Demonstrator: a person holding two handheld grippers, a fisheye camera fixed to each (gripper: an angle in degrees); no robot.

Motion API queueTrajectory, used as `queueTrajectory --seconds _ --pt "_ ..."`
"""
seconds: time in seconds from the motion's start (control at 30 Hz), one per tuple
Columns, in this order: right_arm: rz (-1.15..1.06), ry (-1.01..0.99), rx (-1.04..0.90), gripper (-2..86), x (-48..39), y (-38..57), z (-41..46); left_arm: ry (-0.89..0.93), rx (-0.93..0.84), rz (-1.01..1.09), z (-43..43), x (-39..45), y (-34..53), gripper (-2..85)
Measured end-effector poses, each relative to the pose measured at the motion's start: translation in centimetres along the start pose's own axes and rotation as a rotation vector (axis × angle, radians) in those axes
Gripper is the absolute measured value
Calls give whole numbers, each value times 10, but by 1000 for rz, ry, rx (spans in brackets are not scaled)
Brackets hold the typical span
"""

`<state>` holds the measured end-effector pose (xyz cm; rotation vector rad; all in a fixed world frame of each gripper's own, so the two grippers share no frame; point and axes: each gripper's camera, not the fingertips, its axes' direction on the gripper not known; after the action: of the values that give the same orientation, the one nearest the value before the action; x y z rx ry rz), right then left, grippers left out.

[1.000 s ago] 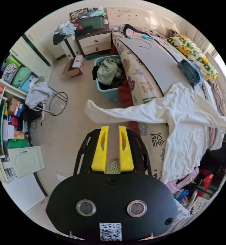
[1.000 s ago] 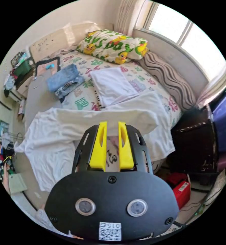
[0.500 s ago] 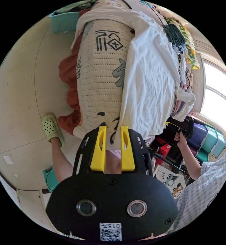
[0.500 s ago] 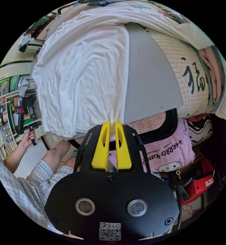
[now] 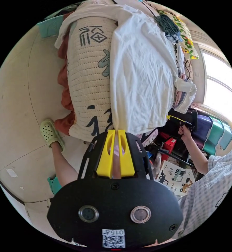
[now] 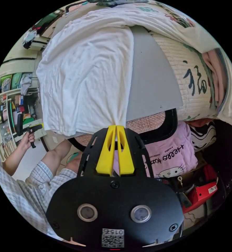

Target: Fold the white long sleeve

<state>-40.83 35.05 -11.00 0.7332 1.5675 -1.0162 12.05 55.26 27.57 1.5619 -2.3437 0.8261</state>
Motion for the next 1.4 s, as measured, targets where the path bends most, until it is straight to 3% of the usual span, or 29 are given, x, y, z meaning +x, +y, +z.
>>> queueTrajectory --seconds 0.2,0.33,0.5,0.6,0.8,0.93,1.2,1.4 --pt "93 58 19 -5 73 71 -58 -10 12 43 -23 17 46 -4" --pt "81 28 -36 -4 82 90 -38 -69 -32 57 8 23 52 -4" --pt "2 150 -135 -4 64 112 1 -200 -125 33 40 22 62 -3" --pt "25 109 -144 -1 69 128 16 -290 -146 48 39 22 64 0" --pt "125 20 -163 36 91 151 40 -245 -218 6 42 -3 52 34" --pt "154 0 -30 50 101 162 5 -252 -111 77 -4 3 36 50" --pt "-84 -4 310 65 45 62 -88 -287 279 275 -144 49 -113 82" --pt "-208 -16 365 72 -26 -76 -88 -303 309 364 -154 69 -256 89"
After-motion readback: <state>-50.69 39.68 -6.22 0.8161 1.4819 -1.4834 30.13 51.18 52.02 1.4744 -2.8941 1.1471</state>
